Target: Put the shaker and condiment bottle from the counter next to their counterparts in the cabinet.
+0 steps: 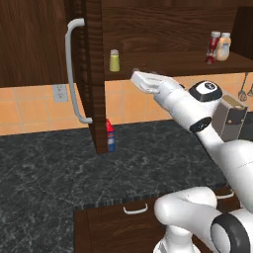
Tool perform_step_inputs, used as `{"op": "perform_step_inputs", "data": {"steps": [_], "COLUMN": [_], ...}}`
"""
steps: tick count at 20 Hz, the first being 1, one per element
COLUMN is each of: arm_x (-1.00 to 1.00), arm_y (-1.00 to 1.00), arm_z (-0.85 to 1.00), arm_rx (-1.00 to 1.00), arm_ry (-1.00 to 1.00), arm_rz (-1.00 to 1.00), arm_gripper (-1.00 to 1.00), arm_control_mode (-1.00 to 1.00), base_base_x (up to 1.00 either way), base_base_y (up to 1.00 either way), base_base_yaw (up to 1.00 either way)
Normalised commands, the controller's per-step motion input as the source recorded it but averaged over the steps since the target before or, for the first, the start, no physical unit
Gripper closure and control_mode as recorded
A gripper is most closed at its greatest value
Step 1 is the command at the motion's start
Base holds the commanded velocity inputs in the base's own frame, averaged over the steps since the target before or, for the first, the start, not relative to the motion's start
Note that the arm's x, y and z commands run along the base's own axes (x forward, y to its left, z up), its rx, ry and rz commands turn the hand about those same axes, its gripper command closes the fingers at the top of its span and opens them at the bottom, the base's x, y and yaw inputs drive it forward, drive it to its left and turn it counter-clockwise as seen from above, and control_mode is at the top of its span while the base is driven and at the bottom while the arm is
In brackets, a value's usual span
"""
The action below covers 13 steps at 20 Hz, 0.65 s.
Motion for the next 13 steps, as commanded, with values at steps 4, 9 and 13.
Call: {"op": "perform_step_inputs", "data": {"steps": [4,9,13], "arm_x": [-1.00,-0.99,-0.89], "arm_y": [-0.35,-0.21,0.00], "arm_z": [0.02,-0.01,-0.18], "arm_rx": [0.09,0.05,0.00], "arm_ry": [0.16,0.12,0.08], "arm_rz": [-0.16,-0.16,-0.21], "arm_gripper": [-1.00,-1.00,-1.00], "arm_control_mode": [-1.00,-1.00,-1.00], "base_base_x": [0.00,0.00,0.00], "base_base_y": [0.00,0.00,0.00], "base_base_yaw": [0.00,0.00,0.00]}}
